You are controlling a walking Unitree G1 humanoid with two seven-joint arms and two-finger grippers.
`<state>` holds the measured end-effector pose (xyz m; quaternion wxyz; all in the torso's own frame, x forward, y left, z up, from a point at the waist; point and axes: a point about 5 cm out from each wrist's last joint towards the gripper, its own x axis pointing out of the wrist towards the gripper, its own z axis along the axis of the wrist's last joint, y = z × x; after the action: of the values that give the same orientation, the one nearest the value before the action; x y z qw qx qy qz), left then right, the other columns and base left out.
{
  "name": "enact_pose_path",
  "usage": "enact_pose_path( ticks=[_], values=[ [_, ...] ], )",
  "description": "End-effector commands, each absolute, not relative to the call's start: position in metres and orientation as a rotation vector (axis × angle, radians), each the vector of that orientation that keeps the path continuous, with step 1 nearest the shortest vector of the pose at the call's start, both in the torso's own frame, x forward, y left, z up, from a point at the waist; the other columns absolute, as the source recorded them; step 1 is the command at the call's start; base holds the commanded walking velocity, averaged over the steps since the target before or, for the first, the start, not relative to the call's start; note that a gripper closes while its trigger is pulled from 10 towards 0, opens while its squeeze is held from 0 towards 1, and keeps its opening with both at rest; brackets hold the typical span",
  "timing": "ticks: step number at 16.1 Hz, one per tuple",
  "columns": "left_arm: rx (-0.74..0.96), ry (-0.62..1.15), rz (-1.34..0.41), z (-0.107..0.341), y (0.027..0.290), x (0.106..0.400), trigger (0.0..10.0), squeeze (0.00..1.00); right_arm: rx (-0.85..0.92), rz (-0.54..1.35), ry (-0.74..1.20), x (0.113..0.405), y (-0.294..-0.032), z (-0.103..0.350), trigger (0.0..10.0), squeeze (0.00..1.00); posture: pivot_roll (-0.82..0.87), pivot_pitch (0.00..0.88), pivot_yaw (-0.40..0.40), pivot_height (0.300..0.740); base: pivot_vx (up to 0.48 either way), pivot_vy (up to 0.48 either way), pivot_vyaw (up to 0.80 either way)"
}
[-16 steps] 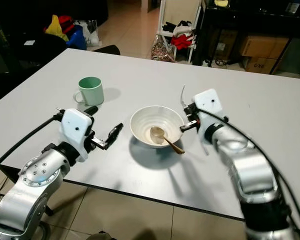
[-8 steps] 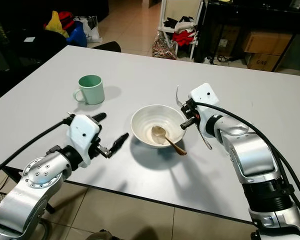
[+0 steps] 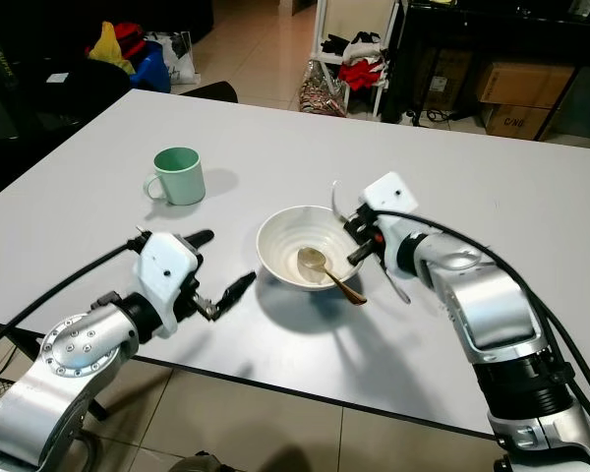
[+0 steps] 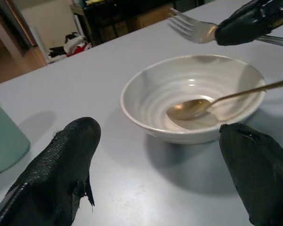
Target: Setting the table
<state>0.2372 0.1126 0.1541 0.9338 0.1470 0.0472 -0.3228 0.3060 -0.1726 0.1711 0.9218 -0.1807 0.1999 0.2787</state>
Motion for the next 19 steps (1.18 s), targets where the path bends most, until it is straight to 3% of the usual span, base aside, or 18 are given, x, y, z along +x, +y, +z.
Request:
enact_pose_path(
  ticks=[1, 14, 19],
  values=[
    [0.305, 0.089, -0.683, 0.157, 0.110, 0.235, 10.0, 0.00, -0.414, 0.576, 0.392, 0.305, -0.174, 0.175, 10.0, 0.00, 0.13, 0.000, 0.020, 0.740, 0.000, 0.000, 0.00],
    [0.301, 0.123, -0.759, 0.150, 0.103, 0.231, 10.0, 0.00, -0.436, 0.692, 0.482, 0.309, -0.173, 0.167, 10.0, 0.00, 0.10, 0.000, 0.015, 0.740, 0.000, 0.000, 0.00],
    [0.299, 0.140, -0.809, 0.147, 0.099, 0.228, 10.0, 0.00, -0.458, 0.683, 0.496, 0.325, -0.165, 0.163, 10.0, 0.00, 0.10, 0.000, 0.011, 0.740, 0.000, 0.000, 0.00]
  ],
)
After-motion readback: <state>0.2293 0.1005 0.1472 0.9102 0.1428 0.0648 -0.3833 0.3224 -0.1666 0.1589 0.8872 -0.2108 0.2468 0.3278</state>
